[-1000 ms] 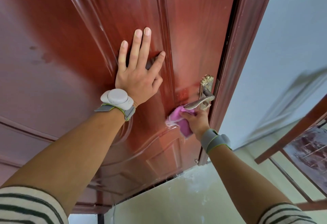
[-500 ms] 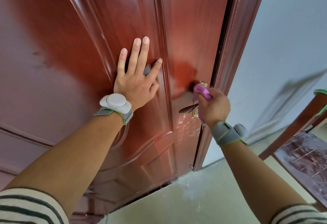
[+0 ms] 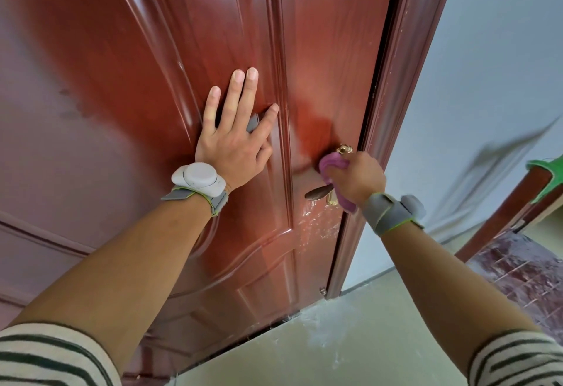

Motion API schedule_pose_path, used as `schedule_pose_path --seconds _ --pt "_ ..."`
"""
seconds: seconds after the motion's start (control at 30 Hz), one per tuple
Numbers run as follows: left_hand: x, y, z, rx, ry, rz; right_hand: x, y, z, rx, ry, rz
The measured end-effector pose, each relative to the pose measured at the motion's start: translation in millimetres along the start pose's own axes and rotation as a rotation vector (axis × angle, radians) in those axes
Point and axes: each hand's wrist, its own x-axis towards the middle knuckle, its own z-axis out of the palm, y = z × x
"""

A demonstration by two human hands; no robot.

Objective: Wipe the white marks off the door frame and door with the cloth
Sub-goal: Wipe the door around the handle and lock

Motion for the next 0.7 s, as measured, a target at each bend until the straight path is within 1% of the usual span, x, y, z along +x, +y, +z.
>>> schedule_pose_path --seconds 0.07,0.1,0.13,0.17,0.2,0.27,0.33,0.43,0.63,0.67,0.7 --pt "-0.2 -0.3 0.3 0.003 0.001 0.0 -9.4 16.8 2.6 0.404 0.185 0.202" --pt "0.4 0.1 0.1 0.003 0.001 0.002 -12.3 25.7 5.4 0.633 0.299 0.315" --pt "0.4 0.6 -0.2 0.005 0.0 0.003 -16.4 31.5 8.0 0.85 0.377 0.451" --pt "0.2 0.7 -0.5 0.004 -0.002 0.003 -20.1 35.7 14.7 1.022 0.398 0.595" --pt "0.1 0.5 -0.5 0.004 -0.002 0.002 -24.9 39.3 22.7 1.119 0.36 0.725" --pt "-0.1 0.1 -0.4 0.002 0.0 0.0 -35.2 38.2 41.2 1.196 0.184 0.902" --pt "0.2 0.0 -0.6 0.003 -0.002 -0.001 -35.5 34.3 60.2 1.293 -0.008 0.96" --pt "-0.3 -0.3 -1.4 0.001 -0.012 -0.006 -19.3 25.8 74.4 1.448 -0.184 0.971" --pt "-0.4 -0.3 -1.3 0.001 -0.006 -0.003 -21.2 39.7 73.5 1.621 -0.434 0.818" --pt "0.1 -0.2 -1.4 0.002 -0.003 -0.003 -24.3 43.2 69.0 1.619 -0.44 0.799" --pt "0.4 -0.1 -1.7 -0.001 -0.004 -0.002 -26.2 47.6 68.9 1.599 -0.396 0.796"
